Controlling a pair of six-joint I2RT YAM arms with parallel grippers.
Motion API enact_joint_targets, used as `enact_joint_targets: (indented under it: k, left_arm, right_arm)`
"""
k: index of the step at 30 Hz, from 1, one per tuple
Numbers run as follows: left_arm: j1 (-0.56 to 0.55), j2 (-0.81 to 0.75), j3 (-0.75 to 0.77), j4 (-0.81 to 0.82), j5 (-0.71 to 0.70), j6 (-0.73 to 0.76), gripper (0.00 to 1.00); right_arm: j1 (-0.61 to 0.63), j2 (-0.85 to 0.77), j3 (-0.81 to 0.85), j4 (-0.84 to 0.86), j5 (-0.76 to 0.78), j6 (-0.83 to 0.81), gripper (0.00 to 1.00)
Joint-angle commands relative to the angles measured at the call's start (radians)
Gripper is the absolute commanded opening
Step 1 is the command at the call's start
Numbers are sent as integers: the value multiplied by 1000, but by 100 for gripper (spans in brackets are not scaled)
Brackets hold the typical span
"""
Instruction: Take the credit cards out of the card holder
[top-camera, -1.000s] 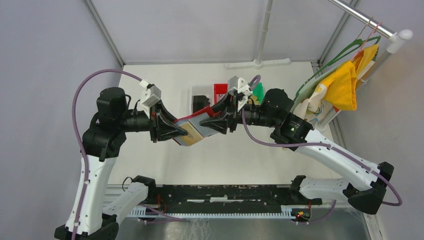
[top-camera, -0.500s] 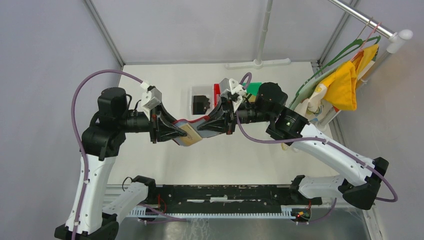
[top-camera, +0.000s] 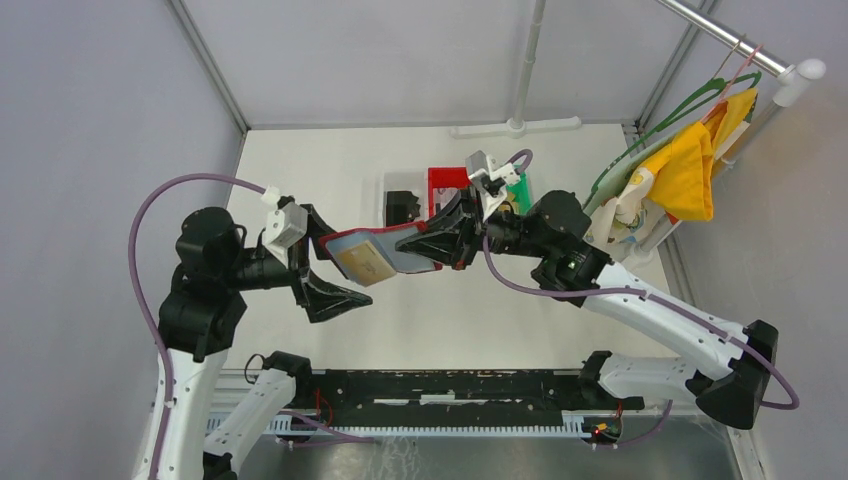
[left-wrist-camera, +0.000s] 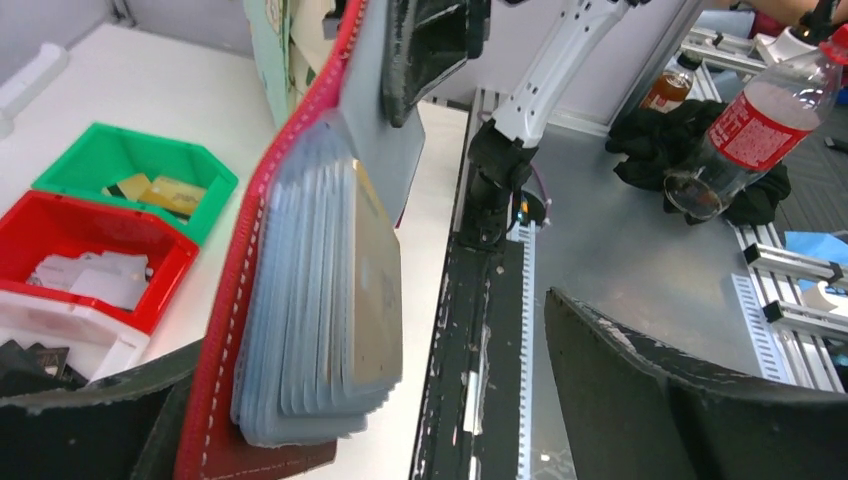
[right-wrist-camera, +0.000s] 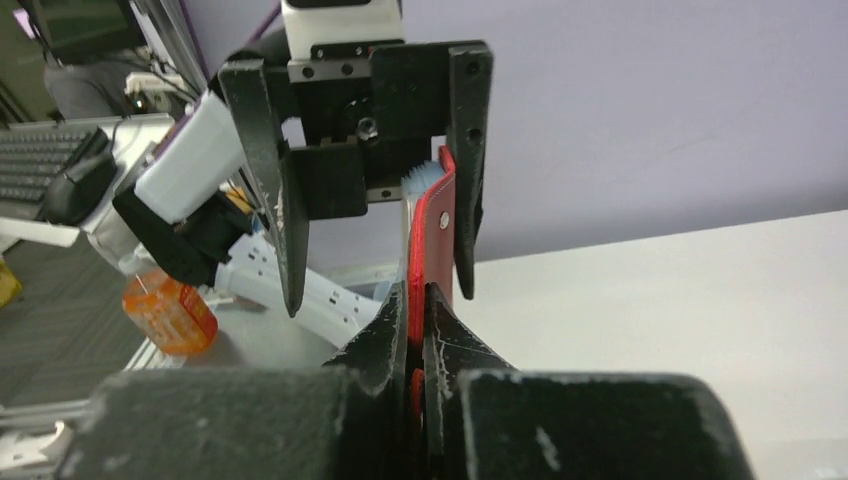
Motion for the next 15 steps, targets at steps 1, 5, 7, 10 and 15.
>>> enact_joint_targets:
  k: [1, 5, 7, 10, 15]
  left_arm:
    - [1, -35, -16, 201, 22, -162, 89]
    - [0, -34, -12, 205, 30, -174, 81]
    - [1, -36, -15, 216, 30, -174, 77]
    - [1, -41, -31, 231, 68, -177, 73]
    - [0, -44, -48, 267, 42, -212, 48]
  right_arm:
    - [2, -30, -14, 324, 84, 167, 0]
    - [1, -20, -42, 406, 80, 239, 0]
    - [2, -19, -64, 433, 81, 261, 0]
    - [1, -25, -115, 505, 91, 298, 0]
    - [5, -46, -203, 594, 126, 336, 0]
